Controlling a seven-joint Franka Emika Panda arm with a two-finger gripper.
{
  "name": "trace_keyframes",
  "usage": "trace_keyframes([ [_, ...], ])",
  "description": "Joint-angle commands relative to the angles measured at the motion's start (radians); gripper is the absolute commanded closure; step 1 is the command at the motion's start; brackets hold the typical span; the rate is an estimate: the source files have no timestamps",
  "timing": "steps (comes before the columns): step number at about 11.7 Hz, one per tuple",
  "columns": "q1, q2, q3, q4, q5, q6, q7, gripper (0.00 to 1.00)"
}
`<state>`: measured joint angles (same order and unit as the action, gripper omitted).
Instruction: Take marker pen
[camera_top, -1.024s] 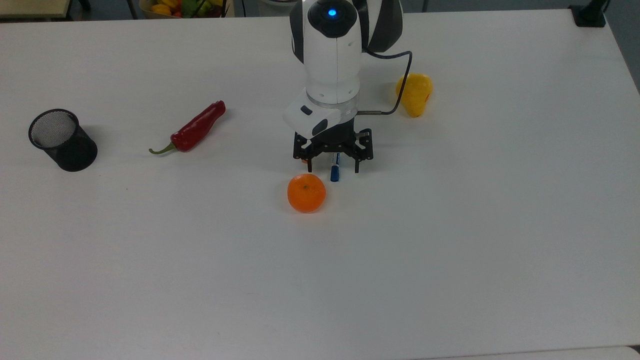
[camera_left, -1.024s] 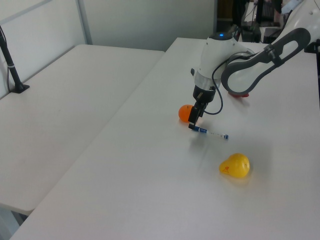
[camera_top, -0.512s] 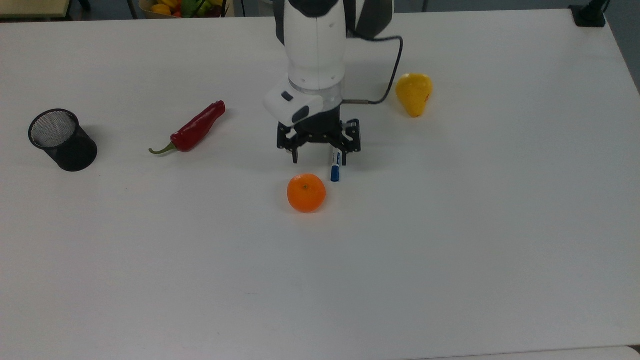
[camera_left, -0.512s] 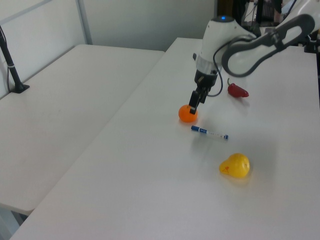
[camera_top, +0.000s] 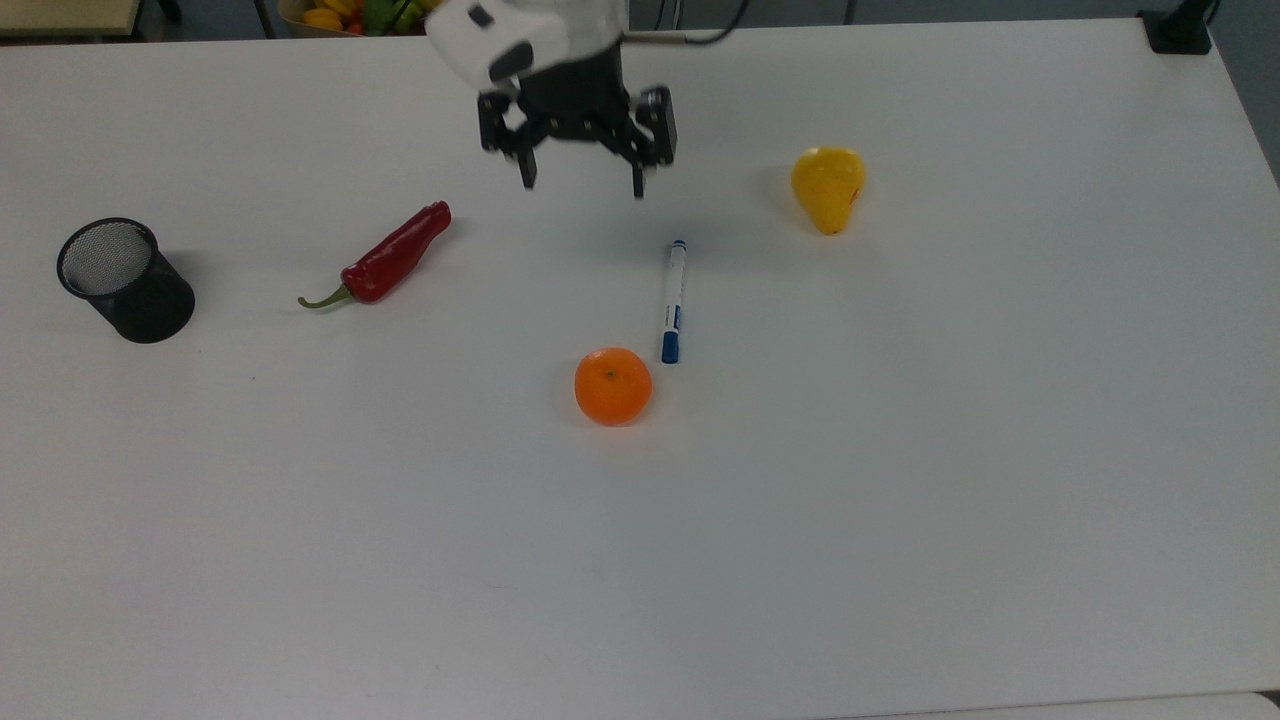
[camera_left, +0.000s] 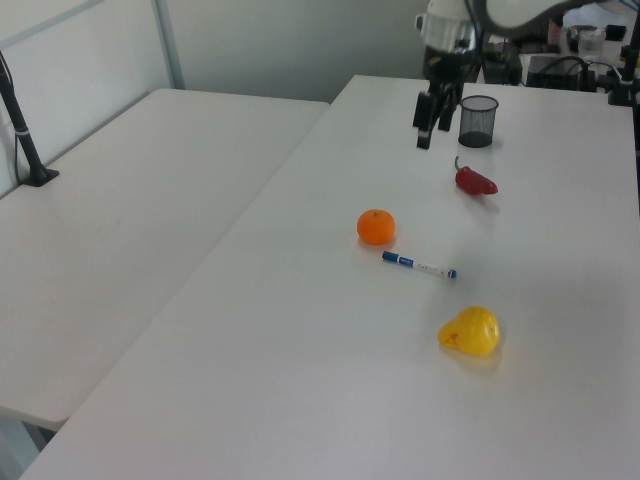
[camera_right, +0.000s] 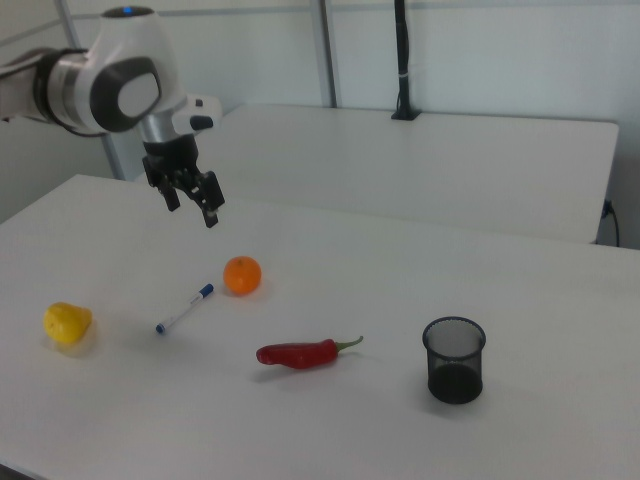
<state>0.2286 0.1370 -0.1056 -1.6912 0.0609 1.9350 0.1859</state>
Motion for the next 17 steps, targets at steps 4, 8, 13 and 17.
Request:
trace_keyframes([
  [4,-0.139,-0.158,0.064,0.097,0.002,-0.349,0.053,0.00],
  [8,-0.176,-0.185,0.087,0.090,-0.001,-0.337,-0.026,0.00],
  [13,-0.170,-0.180,0.038,0.091,0.002,-0.321,-0.273,0.00],
  [17,-0.169,-0.177,0.046,0.090,-0.001,-0.303,-0.259,0.00],
])
